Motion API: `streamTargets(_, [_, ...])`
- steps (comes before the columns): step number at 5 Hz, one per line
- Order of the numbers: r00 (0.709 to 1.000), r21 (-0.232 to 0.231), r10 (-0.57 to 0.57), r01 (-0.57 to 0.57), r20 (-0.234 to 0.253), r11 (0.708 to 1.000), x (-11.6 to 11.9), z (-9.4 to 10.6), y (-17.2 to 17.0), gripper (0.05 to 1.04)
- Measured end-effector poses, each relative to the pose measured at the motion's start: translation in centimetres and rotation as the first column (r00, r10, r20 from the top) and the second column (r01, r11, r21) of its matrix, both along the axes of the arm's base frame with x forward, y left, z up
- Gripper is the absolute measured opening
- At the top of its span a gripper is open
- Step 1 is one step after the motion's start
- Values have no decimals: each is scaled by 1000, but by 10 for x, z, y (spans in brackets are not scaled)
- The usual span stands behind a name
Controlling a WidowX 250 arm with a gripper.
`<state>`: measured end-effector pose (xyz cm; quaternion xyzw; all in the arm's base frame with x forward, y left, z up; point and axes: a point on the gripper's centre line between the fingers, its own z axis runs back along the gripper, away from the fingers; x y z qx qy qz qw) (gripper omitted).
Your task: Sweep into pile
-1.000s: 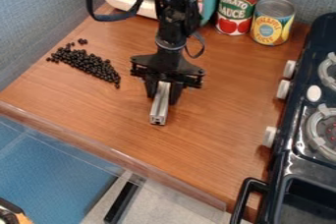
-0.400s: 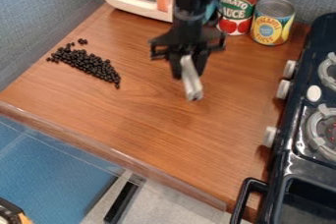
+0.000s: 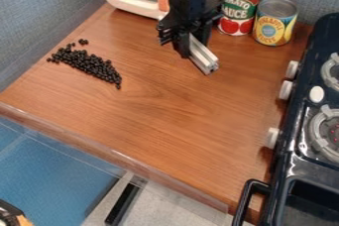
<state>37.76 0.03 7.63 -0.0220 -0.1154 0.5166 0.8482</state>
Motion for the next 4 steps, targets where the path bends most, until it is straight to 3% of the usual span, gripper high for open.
streamTargets(1, [978, -21, 210, -210, 16, 978, 8, 4, 13, 384])
streamTargets(2, [932, -43, 360, -359, 26, 932, 11, 7, 26, 384])
streamTargets(4, [787, -94, 616, -613, 15, 785, 17, 8, 55, 384])
